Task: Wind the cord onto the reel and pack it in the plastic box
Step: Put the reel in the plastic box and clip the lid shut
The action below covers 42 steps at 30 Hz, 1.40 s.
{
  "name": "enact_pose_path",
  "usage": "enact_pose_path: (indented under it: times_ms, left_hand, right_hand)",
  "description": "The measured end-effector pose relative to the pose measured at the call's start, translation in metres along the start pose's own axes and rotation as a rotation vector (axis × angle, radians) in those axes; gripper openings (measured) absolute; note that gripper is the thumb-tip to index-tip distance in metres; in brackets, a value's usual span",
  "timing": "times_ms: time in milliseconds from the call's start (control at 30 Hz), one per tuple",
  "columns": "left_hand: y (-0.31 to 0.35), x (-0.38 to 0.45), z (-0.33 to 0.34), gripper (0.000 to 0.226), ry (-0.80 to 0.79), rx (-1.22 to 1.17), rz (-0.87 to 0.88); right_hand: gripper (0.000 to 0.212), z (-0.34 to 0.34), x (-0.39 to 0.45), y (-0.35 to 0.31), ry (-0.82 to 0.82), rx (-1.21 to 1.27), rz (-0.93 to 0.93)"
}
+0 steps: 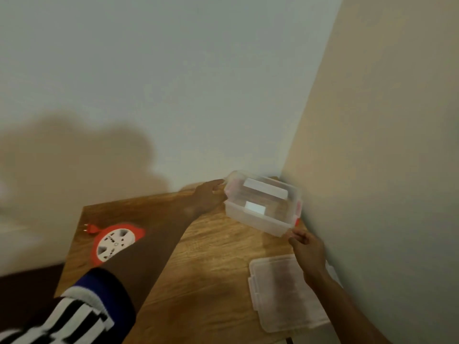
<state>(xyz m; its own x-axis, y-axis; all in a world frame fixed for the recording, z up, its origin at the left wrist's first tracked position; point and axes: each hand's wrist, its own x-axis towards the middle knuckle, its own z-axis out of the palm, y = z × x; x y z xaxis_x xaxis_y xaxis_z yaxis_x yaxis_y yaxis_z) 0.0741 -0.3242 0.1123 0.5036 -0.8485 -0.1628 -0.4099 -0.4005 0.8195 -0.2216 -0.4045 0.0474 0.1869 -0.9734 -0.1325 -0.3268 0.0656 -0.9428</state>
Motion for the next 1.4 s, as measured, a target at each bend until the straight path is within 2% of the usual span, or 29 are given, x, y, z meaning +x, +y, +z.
enact_pose_path:
  times_ms: [100, 200, 333, 400, 567, 700, 800, 867, 967, 1200, 1333, 1400]
  left_hand:
    - [0.008, 0.008, 0.025, 0.063, -0.014, 0.045, -0.04]
    - [0.015, 0.012, 0.045, 0.056, 0.075, 0.056, -0.06]
    - [0.018, 0.018, 0.062, 0.049, 0.117, 0.111, -0.086]
    - [0.019, 0.021, 0.066, 0.047, 0.165, 0.098, -0.13]
    - [0.012, 0.013, 0.075, 0.043, 0.18, -0.072, -0.177]
    - [0.002, 0.011, 0.082, 0.027, 0.125, -0.144, -0.289]
    - [-0.004, 0.006, 0.084, 0.032, 0.053, -0.188, -0.383]
    - [-0.005, 0.004, 0.081, 0.037, 0.04, -0.203, -0.399]
    - [-0.006, 0.0, 0.076, 0.043, 0.033, -0.261, -0.405]
    - [-0.022, -0.022, 0.033, 0.031, 0.18, -0.306, -0.394]
    - [-0.05, -0.047, -0.012, 0.004, 0.289, -0.407, -0.42]
    - [-0.065, -0.061, -0.033, 0.006, 0.35, -0.433, -0.431]
  right_hand:
    - [0.03, -0.032, 0.005, 0.016, 0.051, -0.039, 0.06]
    - [0.03, -0.06, 0.004, 0.035, 0.067, -0.198, 0.042]
    - [0.053, -0.091, 0.006, 0.065, -0.067, -0.658, 0.083]
    - [0.058, -0.102, 0.006, 0.079, -0.137, -0.779, 0.145]
    - [0.018, -0.113, 0.002, 0.089, -0.117, -0.67, 0.105]
    - [0.018, -0.113, 0.004, 0.089, -0.114, -0.664, 0.1]
    - [0.014, -0.111, 0.003, 0.087, -0.124, -0.633, 0.051]
    - [0.012, -0.106, 0.0, 0.08, -0.145, -0.509, 0.029]
    - [0.002, -0.093, -0.004, 0.062, -0.18, -0.21, 0.161]
    - [0.012, -0.055, -0.013, 0.018, -0.31, 0.27, 0.311]
    - [0.017, -0.013, -0.02, 0.005, -0.339, 0.366, 0.383]
    - [0.016, 0.01, -0.026, 0.002, -0.37, 0.384, 0.397]
